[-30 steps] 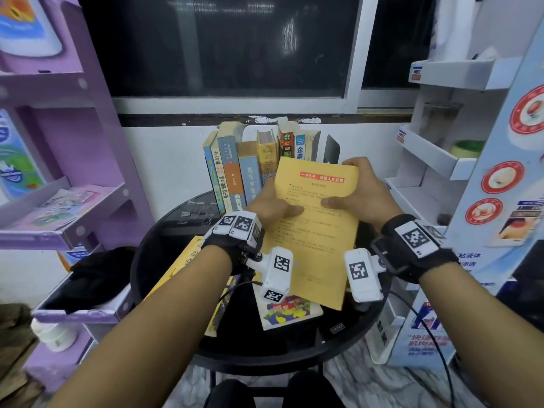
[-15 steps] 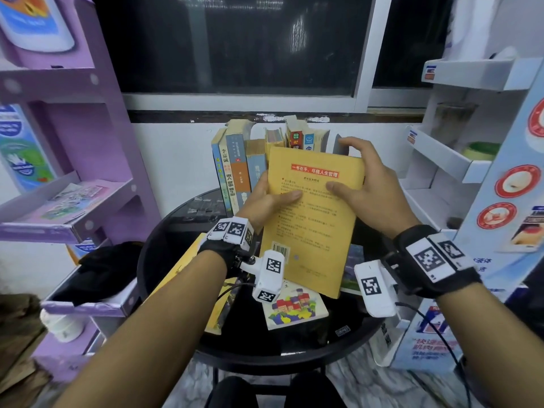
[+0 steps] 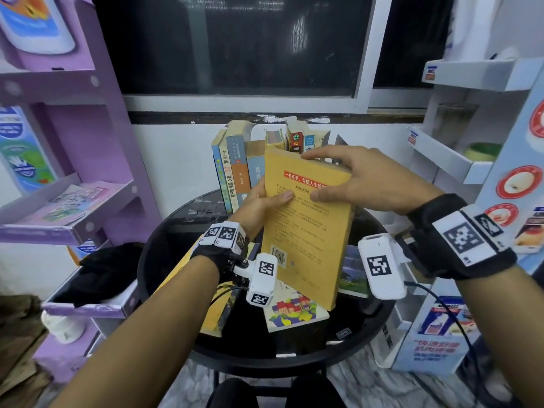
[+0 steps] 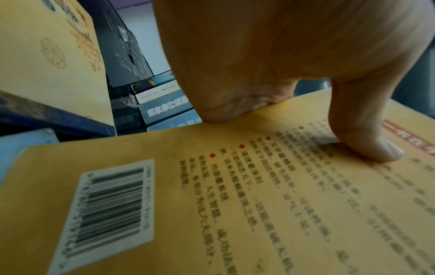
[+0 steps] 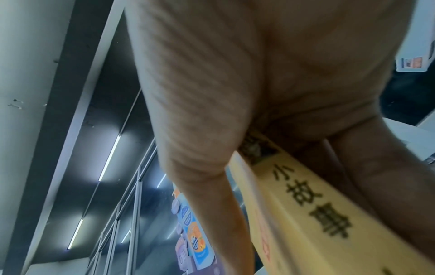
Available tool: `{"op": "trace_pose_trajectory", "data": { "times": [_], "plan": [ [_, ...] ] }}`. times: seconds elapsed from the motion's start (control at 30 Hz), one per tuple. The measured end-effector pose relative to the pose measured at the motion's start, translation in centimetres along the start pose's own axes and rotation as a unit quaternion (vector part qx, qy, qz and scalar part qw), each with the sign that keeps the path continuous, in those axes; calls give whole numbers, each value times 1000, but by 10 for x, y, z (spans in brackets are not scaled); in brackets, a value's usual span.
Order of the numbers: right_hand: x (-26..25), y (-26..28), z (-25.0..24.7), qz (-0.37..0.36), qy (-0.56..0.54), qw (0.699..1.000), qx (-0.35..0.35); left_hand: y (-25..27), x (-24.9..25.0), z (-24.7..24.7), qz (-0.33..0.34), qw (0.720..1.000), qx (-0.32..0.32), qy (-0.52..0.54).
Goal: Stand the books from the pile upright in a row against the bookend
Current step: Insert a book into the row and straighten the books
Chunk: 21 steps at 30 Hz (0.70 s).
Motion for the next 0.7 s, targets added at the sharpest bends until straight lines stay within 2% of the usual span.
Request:
{"op": "trace_pose_trajectory", "data": {
  "times": [0.1, 0.23, 0.33, 0.53, 0.7],
  "plan": [
    [-7, 0, 3, 19, 34, 999, -22, 1, 3, -1, 4, 1000, -18, 8],
    [-8, 2, 8, 10, 62, 998, -1, 1, 4, -1, 3, 1000, -20, 1],
    [-4, 3, 9, 11, 39, 999, 12, -1, 4, -2, -2, 1000, -16, -24],
    [0, 2, -4, 29, 11, 999, 45, -11, 11, -5, 1, 994, 23, -106],
    [12, 2, -22, 61, 19, 995, 78, -26, 21, -6, 66, 967, 59, -237]
  ]
}}
Point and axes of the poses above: each hand's wrist, its own y-axis away from the middle knuckle, its own z-axis out of the palm, x = y × z, the point moved 2 cm from there along -y, towards the middle knuckle, and after that the axes turned 9 degrees about z, right-handed, at the moved point
